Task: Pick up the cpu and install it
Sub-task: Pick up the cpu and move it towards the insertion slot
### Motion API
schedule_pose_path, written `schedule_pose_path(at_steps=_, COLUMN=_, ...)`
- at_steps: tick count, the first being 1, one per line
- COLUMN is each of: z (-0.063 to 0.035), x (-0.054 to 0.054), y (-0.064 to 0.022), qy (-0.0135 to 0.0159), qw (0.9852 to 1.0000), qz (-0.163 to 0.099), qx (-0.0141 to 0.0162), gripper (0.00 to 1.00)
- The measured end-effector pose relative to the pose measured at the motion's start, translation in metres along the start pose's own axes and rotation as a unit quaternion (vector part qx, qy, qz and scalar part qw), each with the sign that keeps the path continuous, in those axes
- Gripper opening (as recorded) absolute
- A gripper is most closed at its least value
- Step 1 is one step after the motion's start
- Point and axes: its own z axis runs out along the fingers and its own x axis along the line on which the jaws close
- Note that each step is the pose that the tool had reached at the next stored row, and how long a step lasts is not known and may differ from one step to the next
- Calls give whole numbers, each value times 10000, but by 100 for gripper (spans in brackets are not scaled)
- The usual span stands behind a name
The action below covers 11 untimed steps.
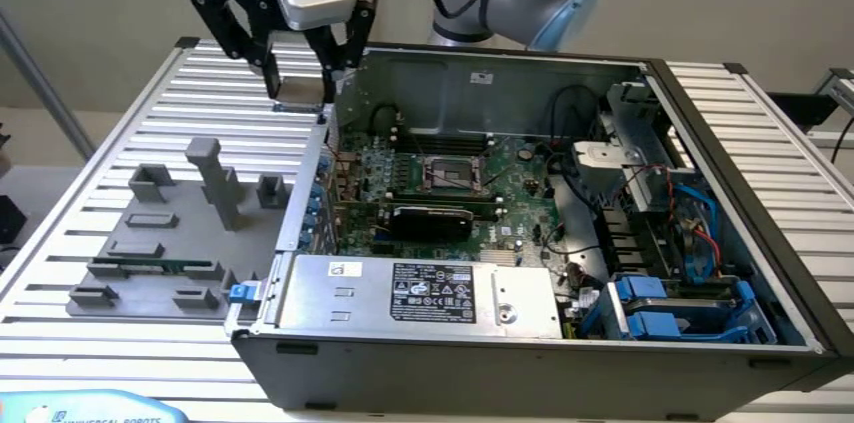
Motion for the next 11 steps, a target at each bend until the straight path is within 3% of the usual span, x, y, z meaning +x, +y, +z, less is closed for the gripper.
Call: schedule_pose_path(at_steps=11, z=58, x=-502, y=53, qy=5, qw=10000, qz=0, qx=0, gripper=55)
